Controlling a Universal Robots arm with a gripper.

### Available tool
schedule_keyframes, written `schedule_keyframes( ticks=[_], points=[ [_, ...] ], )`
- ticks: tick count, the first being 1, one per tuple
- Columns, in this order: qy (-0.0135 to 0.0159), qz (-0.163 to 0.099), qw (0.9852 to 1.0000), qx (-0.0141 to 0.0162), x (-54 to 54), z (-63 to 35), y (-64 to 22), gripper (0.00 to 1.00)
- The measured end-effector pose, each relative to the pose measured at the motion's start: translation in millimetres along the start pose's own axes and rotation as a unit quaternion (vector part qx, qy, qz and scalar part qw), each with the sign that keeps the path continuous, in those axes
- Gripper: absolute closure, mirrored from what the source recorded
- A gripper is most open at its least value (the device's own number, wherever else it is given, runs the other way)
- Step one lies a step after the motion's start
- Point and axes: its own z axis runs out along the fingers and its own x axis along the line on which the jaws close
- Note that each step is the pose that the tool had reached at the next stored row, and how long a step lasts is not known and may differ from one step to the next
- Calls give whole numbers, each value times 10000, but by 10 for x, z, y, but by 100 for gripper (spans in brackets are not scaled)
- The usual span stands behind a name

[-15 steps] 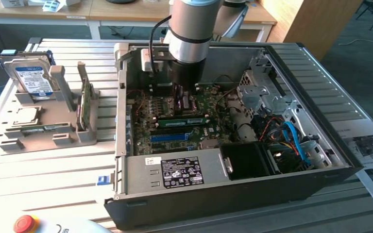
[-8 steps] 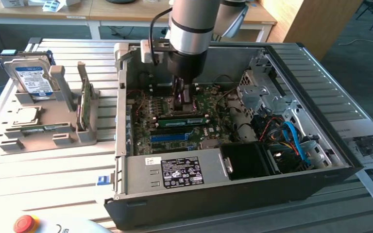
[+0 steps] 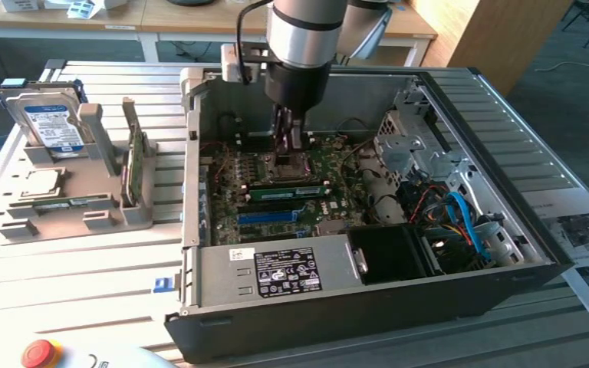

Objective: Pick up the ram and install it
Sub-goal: 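Press down the ram until it locks into place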

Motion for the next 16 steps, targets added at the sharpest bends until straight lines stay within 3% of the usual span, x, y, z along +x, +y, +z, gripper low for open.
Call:
schedule_keyframes(
  ticks=[16],
  points=[
    [1,1,10000,-57,-4,-461,20,89]
  ],
)
